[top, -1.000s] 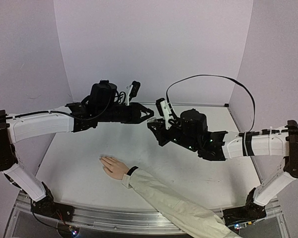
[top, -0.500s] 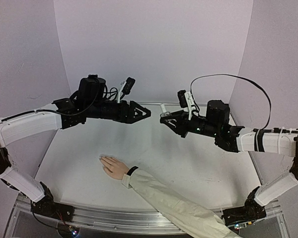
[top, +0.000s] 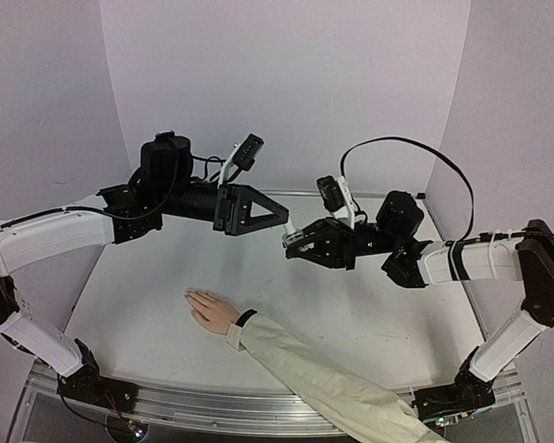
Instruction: Paint the nails
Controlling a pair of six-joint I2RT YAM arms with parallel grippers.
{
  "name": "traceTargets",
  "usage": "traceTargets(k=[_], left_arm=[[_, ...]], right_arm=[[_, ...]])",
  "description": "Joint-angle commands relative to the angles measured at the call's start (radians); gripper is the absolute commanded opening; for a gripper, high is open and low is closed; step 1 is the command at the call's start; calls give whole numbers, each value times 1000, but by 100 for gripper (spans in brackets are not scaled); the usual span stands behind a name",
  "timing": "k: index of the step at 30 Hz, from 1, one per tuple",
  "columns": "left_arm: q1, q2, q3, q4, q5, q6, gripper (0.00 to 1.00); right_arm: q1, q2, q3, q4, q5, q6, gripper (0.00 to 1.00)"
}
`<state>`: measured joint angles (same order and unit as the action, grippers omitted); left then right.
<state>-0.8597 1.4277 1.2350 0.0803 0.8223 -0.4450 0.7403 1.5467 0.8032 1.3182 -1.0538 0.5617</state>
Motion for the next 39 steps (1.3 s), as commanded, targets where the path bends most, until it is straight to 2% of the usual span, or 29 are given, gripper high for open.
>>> traceTargets(k=[1,4,9,12,16,18,24,27,29,30,31,33,35,39], left_arm=[[-14,19,22,85,44,-13,72],[-21,40,27,85,37,-17,66],[-24,62,41,85,19,-18,46],[-24,68,48,86,13,-18,40],[-24,73,47,85,-19,-20,26],[-24,74,44,83,-35,-21,20],[-24,79,31,74,-90,-23,6],[-24,83,25,55,-158,-29,0],[-24,88,24,18,-257,-41,0],[-24,93,25,-3,-304,-50,0],[-23,99,27,-25,-343,-59,0],[-24,117,36,-54,-375,-68,0],[-24,131,53,-73,-374,-72,0],[-24,126,55,-74,-367,-72,0]], right_arm=[[-2,20,22,244,-73,134,0],[-2,18,21,250,-62,133,0],[-2,23,20,248,-57,130,0],[-2,33,24,245,-46,128,0],[-2,31,28,197,-15,78,0],[-2,14,32,109,26,11,0],[-2,-66,86,-344,253,-268,0],[6,-108,97,-472,474,-342,0],[89,-135,127,-590,1008,-415,0],[166,-136,144,-635,1352,-429,0],[231,-130,158,-653,1630,-445,0],[333,-105,173,-598,1924,-524,0],[370,-83,191,-543,2003,-584,0],[372,-58,214,-510,1904,-602,0]])
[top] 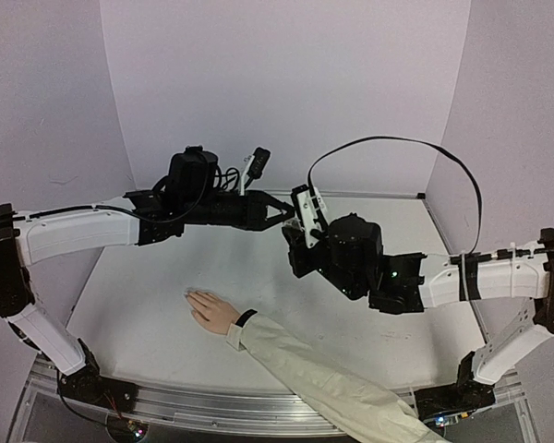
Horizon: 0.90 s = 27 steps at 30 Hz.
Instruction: Paint the nails
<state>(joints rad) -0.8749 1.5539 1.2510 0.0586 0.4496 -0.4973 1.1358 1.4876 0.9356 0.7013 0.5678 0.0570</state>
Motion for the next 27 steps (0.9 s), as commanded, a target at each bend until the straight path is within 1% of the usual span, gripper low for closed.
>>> traceTargets(k=[1,3,4,6,7,8,10,12,14,16,18,20,23,25,27], left_arm=[[-8,-6,36,-52,5,-18,0],[-8,-19,30,-76,8,-9,0],[-7,-27,27,-78,14,-6,6],[-8,-44,16,-76,32,2,30],[-7,-54,11,-76,42,11,40],[-7,-62,9,-75,56,25,47],[-7,-85,5,-75,90,52,59],[-7,-113,-5,-74,111,77,68],[-6,-138,-17,-68,130,95,74],[-7,-149,-24,-63,160,103,76],[-7,-150,-30,-7,207,94,77],[-7,-143,-35,37,250,75,73],[-7,-135,-37,77,300,60,64],[-7,-143,-47,85,307,57,57],[-7,-165,-65,89,301,61,54]], right_arm=[[-25,2,81,120,223,-109,0],[-35,-8,69,131,75,-120,0],[-47,-19,55,136,-15,-114,0],[-96,-48,26,138,-235,-86,0],[-124,-62,9,140,-364,-72,0],[-172,-79,-9,143,-494,-66,0],[-237,-104,-37,149,-787,-18,0],[-275,-119,-48,152,-1078,12,0],[-286,-121,-47,157,-1269,35,0],[-287,-112,-40,177,-1404,74,0],[-287,-93,-29,212,-1493,120,0],[-287,-67,-19,254,-1545,162,0],[-287,-42,-13,290,-1524,189,0],[-286,-42,-19,313,-1495,196,0],[-287,-45,-22,323,-1464,198,0]])
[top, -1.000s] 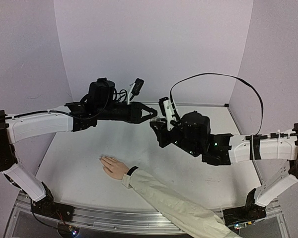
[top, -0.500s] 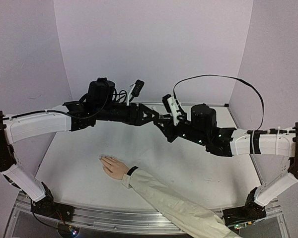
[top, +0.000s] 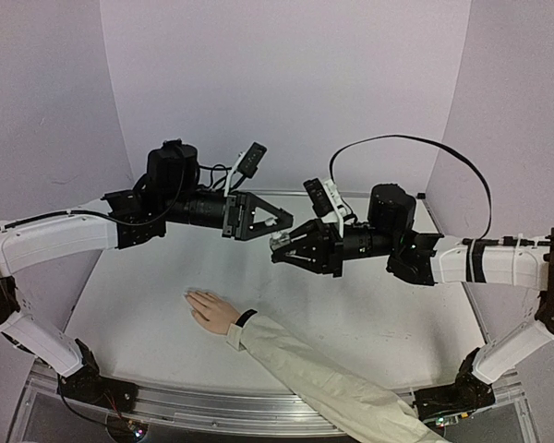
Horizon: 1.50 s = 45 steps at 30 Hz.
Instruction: Paint the nails
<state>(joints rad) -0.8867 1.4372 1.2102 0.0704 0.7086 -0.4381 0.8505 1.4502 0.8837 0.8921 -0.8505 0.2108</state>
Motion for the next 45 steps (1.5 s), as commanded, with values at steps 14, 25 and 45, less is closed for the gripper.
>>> traceTargets(k=[14,25,45], left_arm=[[5,-67,-57,78,-36,15,8],[5,2,-31,-36,-306,-60,0],[61,-50,1,-50,-143,1,75]], right_arm=[[-1,-24,-3,141,155,23,0],[285,111,156,-78,1697,-372,0],[-52,-4,63,-23,29,-74,0]])
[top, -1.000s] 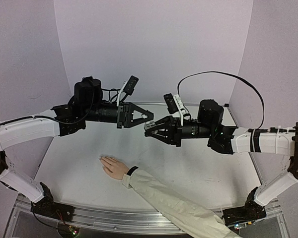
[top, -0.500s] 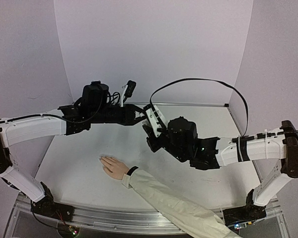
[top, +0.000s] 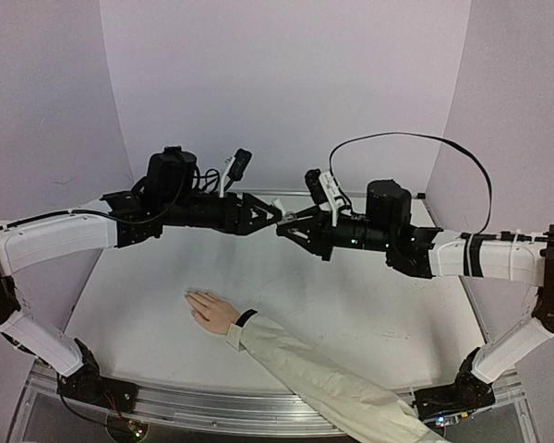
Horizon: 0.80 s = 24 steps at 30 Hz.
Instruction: Paint the nails
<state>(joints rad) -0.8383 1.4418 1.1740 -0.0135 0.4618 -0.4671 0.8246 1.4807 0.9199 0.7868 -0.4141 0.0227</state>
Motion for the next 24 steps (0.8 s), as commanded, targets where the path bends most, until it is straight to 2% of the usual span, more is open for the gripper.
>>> traceTargets(k=[1,3,15,20,24], left_arm=[[13,-52,37,43,119,25,76],[12,-43,29,74,146,5,76],[10,-35,14,119,181,-9,23],[4,-29,10,119,163,-10,13],[1,-24,10,118,140,-13,3]], right_arm=[[-33,-20,38,92,-465,134,0],[-34,10,62,108,-553,158,0],[-35,37,57,172,-484,198,0],[-35,23,42,173,-426,196,0],[-35,5,31,168,-321,184,0]])
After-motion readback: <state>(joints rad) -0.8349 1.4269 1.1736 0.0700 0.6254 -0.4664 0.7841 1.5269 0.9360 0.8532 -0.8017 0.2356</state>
